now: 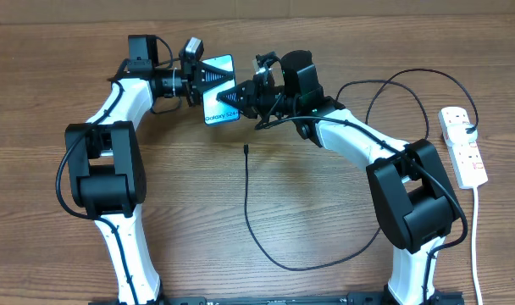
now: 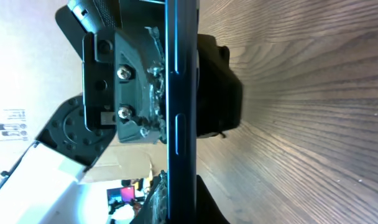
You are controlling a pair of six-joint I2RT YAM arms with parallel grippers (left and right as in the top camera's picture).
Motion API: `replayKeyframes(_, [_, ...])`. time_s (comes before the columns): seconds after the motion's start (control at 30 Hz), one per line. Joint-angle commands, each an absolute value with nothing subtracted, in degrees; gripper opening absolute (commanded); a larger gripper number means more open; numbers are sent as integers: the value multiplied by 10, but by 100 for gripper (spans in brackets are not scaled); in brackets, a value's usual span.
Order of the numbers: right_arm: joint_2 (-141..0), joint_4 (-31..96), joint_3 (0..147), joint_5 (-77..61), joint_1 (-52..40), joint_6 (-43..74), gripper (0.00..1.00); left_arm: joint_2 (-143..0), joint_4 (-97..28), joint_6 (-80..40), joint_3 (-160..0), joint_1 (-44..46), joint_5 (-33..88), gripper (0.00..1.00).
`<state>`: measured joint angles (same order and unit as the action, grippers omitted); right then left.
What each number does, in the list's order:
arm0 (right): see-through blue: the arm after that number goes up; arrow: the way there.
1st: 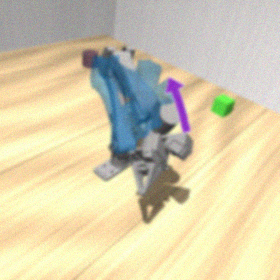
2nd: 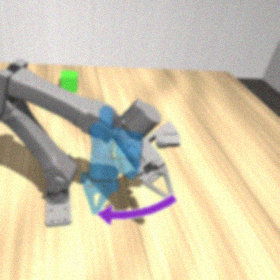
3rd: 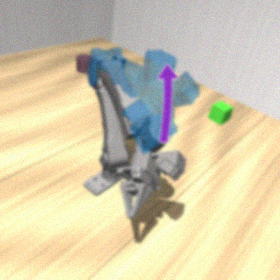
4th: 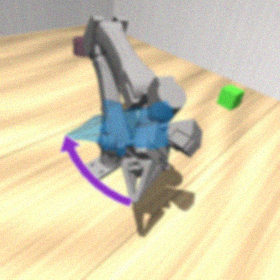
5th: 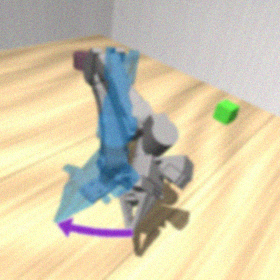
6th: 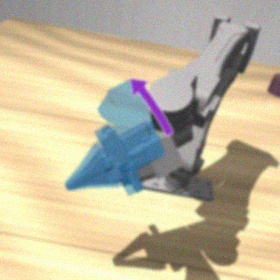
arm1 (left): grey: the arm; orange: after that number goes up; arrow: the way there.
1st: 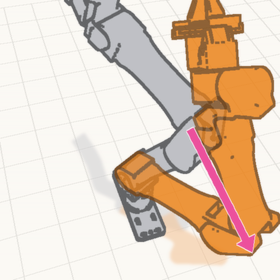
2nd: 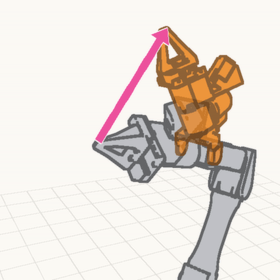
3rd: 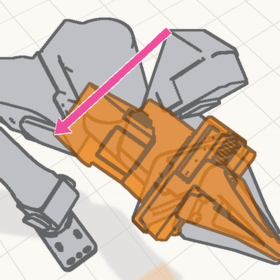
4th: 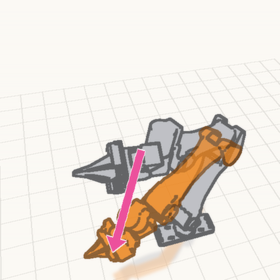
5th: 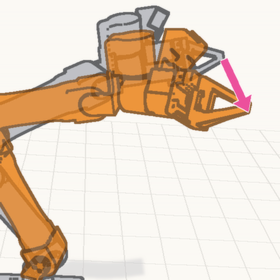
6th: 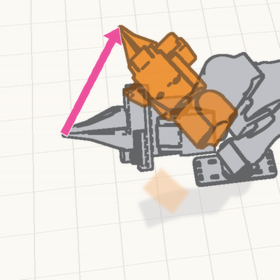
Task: Plug charger to phone and switch on socket
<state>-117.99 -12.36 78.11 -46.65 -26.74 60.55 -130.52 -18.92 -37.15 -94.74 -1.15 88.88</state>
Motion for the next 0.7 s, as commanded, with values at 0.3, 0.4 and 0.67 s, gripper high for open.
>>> replayKeyframes(0.3, [-1171, -108, 781, -455, -274, 547, 77, -1296, -194, -359, -955, 0, 905, 4])
replayKeyframes(0.4, [-1171, -56, 781, -464, -263, 489, 75, -1296, -206, -331, -954, 0, 904, 4])
replayKeyframes(0.67, [-1171, -3, 781, -524, -239, 416, 72, -1296, -284, -272, -954, 0, 773, 4])
